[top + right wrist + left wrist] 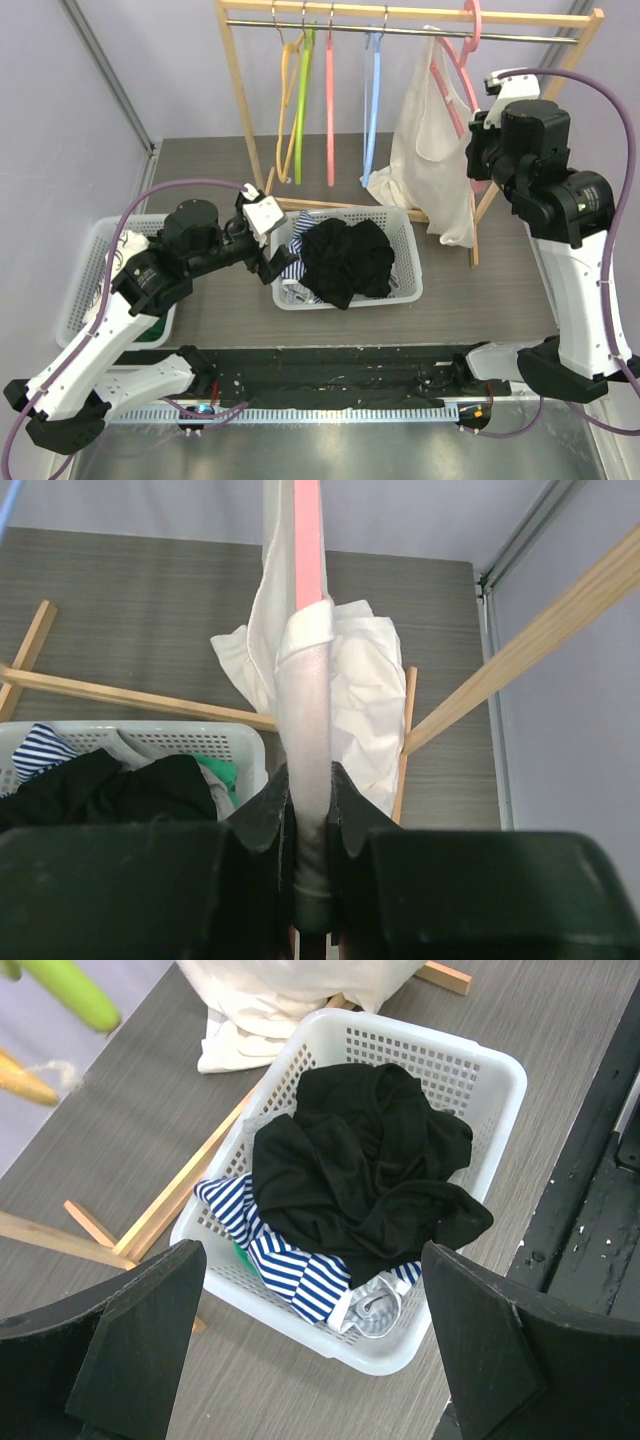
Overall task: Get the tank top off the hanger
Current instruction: Pick up the hanger from the clothesline.
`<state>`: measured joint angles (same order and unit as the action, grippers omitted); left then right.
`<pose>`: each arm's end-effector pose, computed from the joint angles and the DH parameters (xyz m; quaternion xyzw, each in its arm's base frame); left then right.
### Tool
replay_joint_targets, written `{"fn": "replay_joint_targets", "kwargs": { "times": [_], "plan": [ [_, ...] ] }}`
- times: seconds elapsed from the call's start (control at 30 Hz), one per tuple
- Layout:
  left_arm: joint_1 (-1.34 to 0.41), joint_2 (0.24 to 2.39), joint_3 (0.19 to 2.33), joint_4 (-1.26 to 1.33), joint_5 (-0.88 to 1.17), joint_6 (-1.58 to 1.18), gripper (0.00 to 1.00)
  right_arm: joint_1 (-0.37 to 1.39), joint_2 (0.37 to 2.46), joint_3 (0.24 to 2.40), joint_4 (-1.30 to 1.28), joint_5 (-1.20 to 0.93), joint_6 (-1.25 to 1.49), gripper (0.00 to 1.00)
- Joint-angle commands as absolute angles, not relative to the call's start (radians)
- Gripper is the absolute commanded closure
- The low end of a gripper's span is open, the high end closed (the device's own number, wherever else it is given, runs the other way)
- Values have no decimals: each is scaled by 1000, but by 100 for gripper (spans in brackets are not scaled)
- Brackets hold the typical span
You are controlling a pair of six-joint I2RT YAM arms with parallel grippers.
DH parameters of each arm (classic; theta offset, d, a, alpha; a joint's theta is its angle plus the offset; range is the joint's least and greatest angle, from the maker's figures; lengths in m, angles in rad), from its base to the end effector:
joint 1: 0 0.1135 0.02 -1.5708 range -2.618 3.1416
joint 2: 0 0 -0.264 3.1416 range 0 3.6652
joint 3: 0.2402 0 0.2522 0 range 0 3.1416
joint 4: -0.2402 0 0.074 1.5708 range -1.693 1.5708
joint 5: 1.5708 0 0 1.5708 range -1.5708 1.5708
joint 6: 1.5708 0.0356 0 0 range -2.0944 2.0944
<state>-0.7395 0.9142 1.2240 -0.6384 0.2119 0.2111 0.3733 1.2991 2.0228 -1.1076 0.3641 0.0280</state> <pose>0.1256 -0.1247 0.4193 0.4248 0.6909 -0.2341 0.5361 0.1838 0.0584 0.5348 -0.0403 0.8206 -0.0375 0.5689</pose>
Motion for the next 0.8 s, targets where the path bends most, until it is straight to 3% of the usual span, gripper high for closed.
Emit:
{"fn": "replay_joint_targets", "kwargs": {
  "times": [0.0, 0.13, 0.4, 0.77],
  "plan": [
    [-730, 907, 1233, -592, 236, 192, 6, 379, 1339, 2198, -1113, 402, 38, 99],
    [-724, 900, 1230, -592, 238, 192, 6, 380, 1365, 2316, -1117, 397, 49, 99],
    [-723, 894, 1223, -591, 241, 192, 6, 382, 1332, 2280, -1114, 345, 57, 99],
    [-722, 908, 1236, -586, 245, 186, 6, 383, 1065, 1901, -1101, 170, 100, 99]
  ]
}}
